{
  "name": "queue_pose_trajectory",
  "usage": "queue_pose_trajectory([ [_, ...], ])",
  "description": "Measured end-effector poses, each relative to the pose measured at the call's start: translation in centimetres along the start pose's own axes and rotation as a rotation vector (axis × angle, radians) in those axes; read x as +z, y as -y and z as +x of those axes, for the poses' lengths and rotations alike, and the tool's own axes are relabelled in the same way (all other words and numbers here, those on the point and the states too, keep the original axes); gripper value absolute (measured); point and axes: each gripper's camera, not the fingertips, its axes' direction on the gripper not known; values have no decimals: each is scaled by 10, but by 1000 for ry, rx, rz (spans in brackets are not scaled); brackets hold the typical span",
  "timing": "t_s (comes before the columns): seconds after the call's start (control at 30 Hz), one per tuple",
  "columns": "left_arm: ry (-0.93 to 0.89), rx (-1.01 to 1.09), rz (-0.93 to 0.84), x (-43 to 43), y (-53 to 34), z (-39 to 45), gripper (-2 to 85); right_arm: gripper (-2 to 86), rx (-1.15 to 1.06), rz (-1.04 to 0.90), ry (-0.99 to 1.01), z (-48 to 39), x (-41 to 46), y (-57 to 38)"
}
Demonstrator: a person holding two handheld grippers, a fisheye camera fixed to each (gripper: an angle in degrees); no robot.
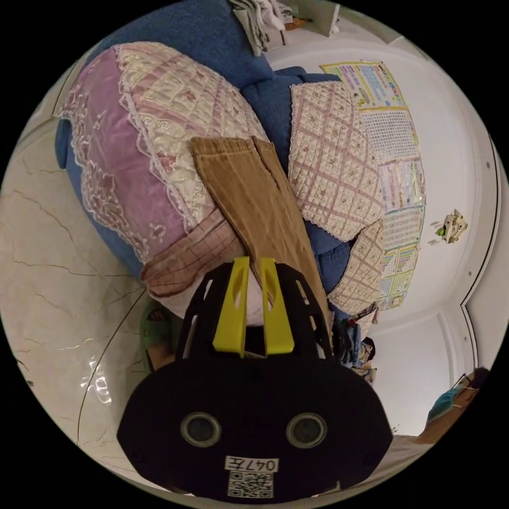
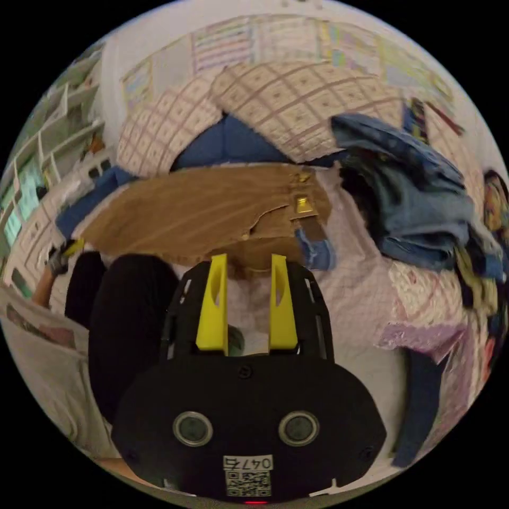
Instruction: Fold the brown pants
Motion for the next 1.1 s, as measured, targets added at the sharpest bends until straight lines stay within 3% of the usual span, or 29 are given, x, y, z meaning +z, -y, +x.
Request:
queue_pose_trajectory([
  [0.07,32,101,35,-6,-7,38,25,81,284,159,4,53,-25,-36],
  [0.27,349,626,81,26,-36,224,0,74,624,158,202,128,-6,-101],
  [0.43,228,732,-28,86,-31,324,-5,60,741,252,375,154,13,-132],
  [0.53,233,779,-110,130,-32,375,-7,27,668,270,372,153,4,-122],
  [0.77,263,873,-218,214,-44,469,-10,5,113,214,-171,65,-68,-49],
  [0.93,318,935,-228,251,-44,513,-10,91,276,226,-280,80,-73,-71],
  [1.1,363,1033,-192,276,-39,557,-10,109,409,200,-110,109,-54,-103],
])
